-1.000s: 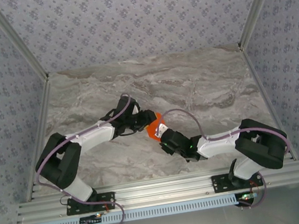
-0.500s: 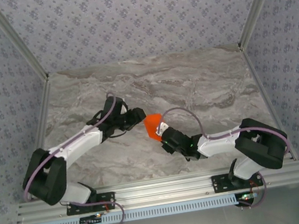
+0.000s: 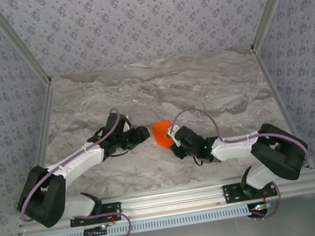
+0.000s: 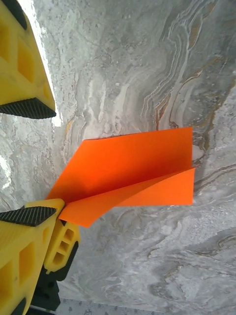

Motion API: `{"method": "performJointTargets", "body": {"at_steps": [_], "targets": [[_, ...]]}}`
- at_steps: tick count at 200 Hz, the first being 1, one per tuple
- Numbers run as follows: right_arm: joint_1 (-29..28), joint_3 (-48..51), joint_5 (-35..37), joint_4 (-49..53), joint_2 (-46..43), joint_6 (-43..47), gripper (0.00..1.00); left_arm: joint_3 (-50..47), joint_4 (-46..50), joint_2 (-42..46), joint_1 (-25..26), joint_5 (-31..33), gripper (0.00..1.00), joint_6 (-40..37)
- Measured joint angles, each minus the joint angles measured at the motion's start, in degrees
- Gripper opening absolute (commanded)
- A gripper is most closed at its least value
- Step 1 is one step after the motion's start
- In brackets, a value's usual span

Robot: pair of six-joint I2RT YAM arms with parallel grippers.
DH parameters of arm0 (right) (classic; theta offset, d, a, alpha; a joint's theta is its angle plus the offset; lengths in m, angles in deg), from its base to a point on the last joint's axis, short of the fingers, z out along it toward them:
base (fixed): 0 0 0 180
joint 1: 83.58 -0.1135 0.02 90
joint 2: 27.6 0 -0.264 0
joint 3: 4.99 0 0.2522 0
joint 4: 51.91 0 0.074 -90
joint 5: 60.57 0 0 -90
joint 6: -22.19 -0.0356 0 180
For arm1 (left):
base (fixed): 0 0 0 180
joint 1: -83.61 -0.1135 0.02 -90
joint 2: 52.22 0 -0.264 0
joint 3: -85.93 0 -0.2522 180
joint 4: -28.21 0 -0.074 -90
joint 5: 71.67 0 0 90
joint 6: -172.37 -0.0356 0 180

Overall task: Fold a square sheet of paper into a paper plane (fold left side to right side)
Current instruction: Fourth fold the wing at the center of the table.

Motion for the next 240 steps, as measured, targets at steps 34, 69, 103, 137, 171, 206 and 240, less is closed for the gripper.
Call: {"method": "performJointTargets", "body": {"at_steps": [34, 69, 103, 137, 171, 206, 240], "targets": [[2.43, 1.14, -3.85, -0.11, -0.17, -1.44, 0.17, -0.07, -3.61, -3.82, 2.36, -1.22, 0.50, 0.37], [4.31, 2.60, -6.88, -0.13, -0.22, -2.78, 0.17, 0.35, -5.73, -9.09, 4.55, -1.97, 0.49, 0.83], [5.44, 3.37, -9.40, -1.01, -0.22, -3.43, 0.17, 3.45, -7.34, -13.00, 5.92, -2.19, 0.49, 1.64], [7.15, 3.72, -12.37, -1.86, -0.22, -4.26, 0.15, 5.49, -9.05, -14.82, 6.45, -2.36, 0.49, 2.05], [8.39, 3.82, -14.56, -2.25, -0.24, -5.31, 0.12, 5.90, -9.38, -15.93, 6.73, -2.36, 0.46, 2.25], [9.70, 4.31, -16.37, -3.02, -0.42, -6.38, 0.10, 6.21, -9.44, -15.98, 6.73, -2.34, 0.45, 2.27], [10.36, 5.05, -17.75, -4.02, -0.59, -7.32, 0.10, 6.93, -9.66, -17.53, 6.73, -2.36, 0.45, 2.29]]}}
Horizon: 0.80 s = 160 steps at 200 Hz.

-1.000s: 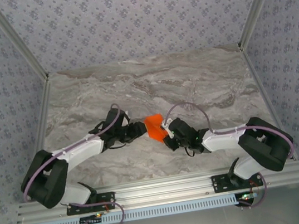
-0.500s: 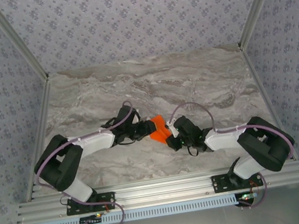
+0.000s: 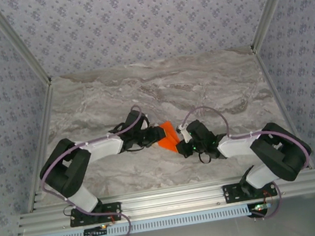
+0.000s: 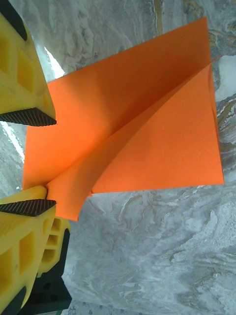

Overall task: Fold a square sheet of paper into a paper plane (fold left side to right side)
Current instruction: Fourth fold the wing at the center of the table.

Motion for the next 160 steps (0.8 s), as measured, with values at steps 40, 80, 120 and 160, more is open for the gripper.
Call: {"method": "performJointTargets", "body": {"at_steps": [40, 80, 120, 160], "targets": [[0.26, 0.37, -0.48, -0.46, -0.17, -0.42, 0.09, 1.05, -0.22, -1.95, 0.02, 0.00, 0.45, 0.00], [0.31, 1.01, -0.92, -1.01, -0.44, -0.98, 0.09, 2.75, -0.44, -4.20, 0.17, -0.04, 0.45, 0.00], [0.59, 1.14, -1.42, -1.14, -0.63, -1.38, 0.09, 4.61, -0.46, -5.03, 0.44, -0.68, 0.44, 0.00], [1.01, 1.18, -1.81, -1.18, -0.63, -1.62, 0.09, 5.90, -0.79, -7.06, 0.83, -0.87, 0.44, 0.00]]}}
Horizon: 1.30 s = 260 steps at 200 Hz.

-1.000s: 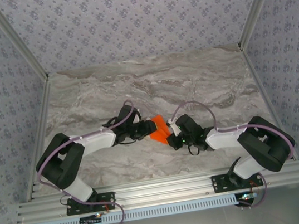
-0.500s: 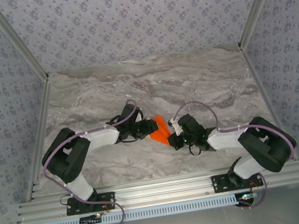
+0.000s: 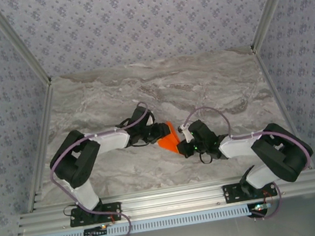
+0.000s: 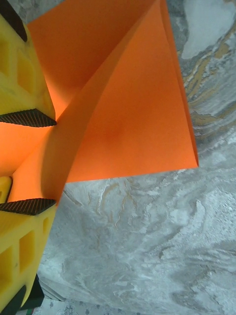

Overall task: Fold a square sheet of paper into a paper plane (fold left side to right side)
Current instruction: Fourth fold the wing at the center of the table.

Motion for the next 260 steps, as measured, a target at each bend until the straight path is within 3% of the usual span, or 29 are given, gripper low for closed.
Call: {"method": "performJointTargets", "body": {"at_steps": [117, 260], "targets": [[1.14, 0.04, -1.86, -0.02, 0.17, -1.18, 0.09, -0.02, 0.48, -0.74, 0.22, 0.07, 0.46, 1.03], [1.57, -0.07, -4.70, 0.00, 0.92, -1.29, 0.23, 0.15, 1.29, -1.84, 0.35, 0.96, 0.45, 1.92]]}}
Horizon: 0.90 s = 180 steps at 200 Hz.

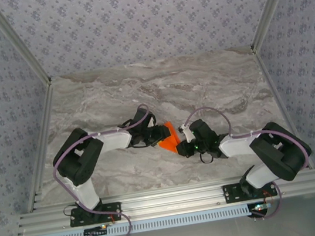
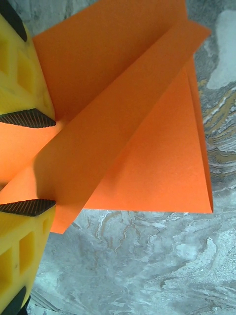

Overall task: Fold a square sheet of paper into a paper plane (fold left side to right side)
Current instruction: Fourth fold the wing at the center of the table.

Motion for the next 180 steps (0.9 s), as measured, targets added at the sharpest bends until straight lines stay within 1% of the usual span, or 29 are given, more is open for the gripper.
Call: {"method": "performJointTargets", "body": {"at_steps": [18, 38, 66, 100, 126, 164, 180], "targets": [[0.61, -0.31, -1.55, 0.09, 0.00, -0.33, 0.27, 0.09, 0.20, 0.00, 0.02, 0.17, 0.45, 0.00], [1.92, -0.92, -4.07, 0.09, -0.07, -1.20, 0.35, 0.11, 0.28, 0.00, 0.02, 0.17, 0.45, -0.02], [5.42, -1.90, -8.11, 0.90, -1.77, -2.69, 0.42, 0.11, 0.31, 0.00, 0.02, 0.20, 0.45, -0.02], [8.55, -4.28, -11.52, 2.60, -2.78, -3.13, 0.43, 0.17, 0.39, 0.00, 0.22, 0.39, 0.45, -0.02], [8.79, -5.62, -13.18, 3.87, -1.99, -3.17, 0.41, 0.22, 0.46, 0.00, 0.22, 0.39, 0.45, -0.02], [8.90, -6.99, -14.86, 4.37, 1.77, -3.63, 0.39, 0.37, 0.74, 0.00, 0.22, 0.42, 0.45, -0.02], [8.94, -7.65, -15.10, 4.39, 3.45, -4.02, 0.36, 0.37, 0.79, 0.00, 0.22, 0.44, 0.45, -0.02]]}}
